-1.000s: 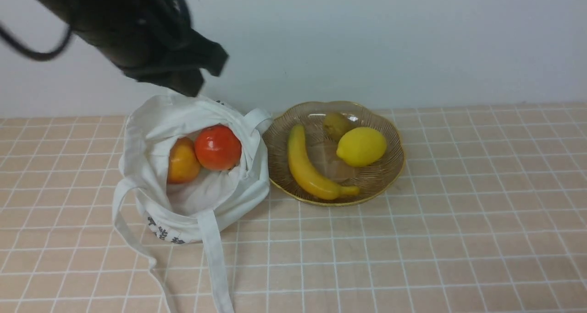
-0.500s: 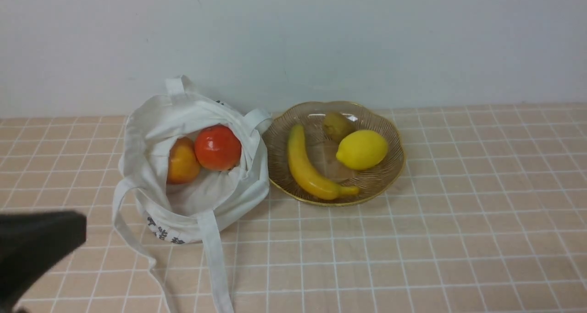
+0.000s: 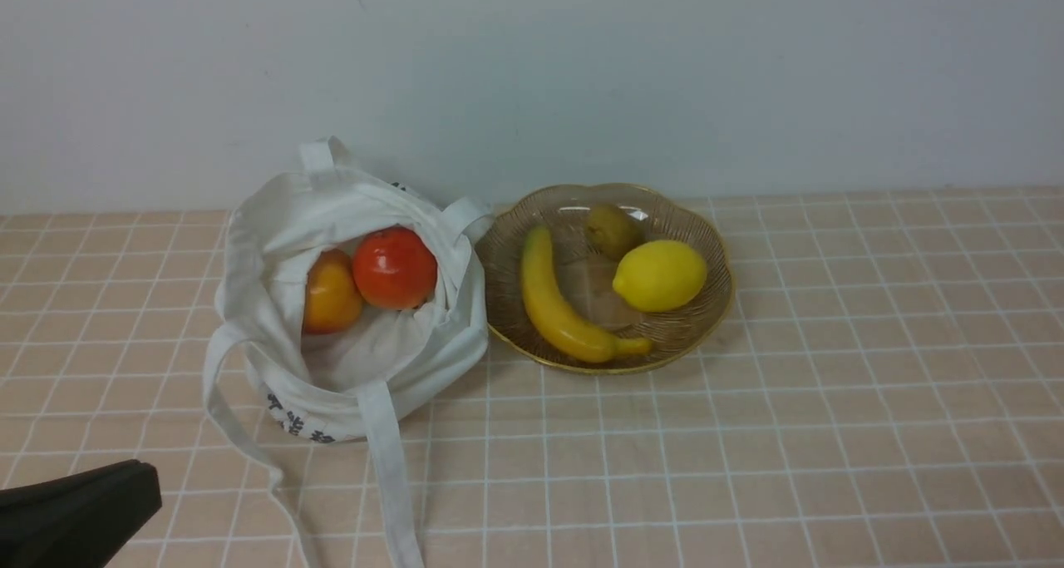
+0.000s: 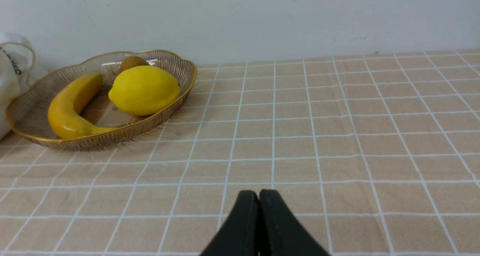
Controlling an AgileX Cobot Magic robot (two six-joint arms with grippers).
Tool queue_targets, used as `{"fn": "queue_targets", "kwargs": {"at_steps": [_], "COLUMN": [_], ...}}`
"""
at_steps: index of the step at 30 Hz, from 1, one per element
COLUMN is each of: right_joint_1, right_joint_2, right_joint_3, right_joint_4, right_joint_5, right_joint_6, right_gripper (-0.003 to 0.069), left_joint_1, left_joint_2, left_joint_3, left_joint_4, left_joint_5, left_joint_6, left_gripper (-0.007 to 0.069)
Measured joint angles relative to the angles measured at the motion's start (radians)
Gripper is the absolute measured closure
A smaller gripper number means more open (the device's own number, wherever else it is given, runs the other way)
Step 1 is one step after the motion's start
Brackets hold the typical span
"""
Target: Take the fruit out of the bag on the brown coffee tablecloth and place them on the plate.
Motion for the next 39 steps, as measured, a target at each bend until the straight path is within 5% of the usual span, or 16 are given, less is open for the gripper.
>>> {"fn": "queue_targets", "kwargs": {"at_steps": [20,30,39], "right_joint_1": [0.0,0.0,0.0], "right_joint_2": [0.0,0.0,0.0], "right_joint_3": [0.0,0.0,0.0], "right_joint_4": [0.0,0.0,0.0], "right_joint_5": [0.0,0.0,0.0], "right_joint_6": [0.0,0.0,0.0], "right_gripper": [0.0673,0.0673,0.0673], "left_joint_1": [0.011,0.27,0.309], "left_joint_2": [-0.024,-0.243,-0.351], "left_joint_3": [0.038,0.357,0.504], "left_joint_4": [0.084,0.177,0.226], "left_joint_5": [-0.036,-0.211,-0.213], "left_joint_6": [0.016,0.005,-0.01], "left_gripper": [0.0632,0.0632,0.0632]}}
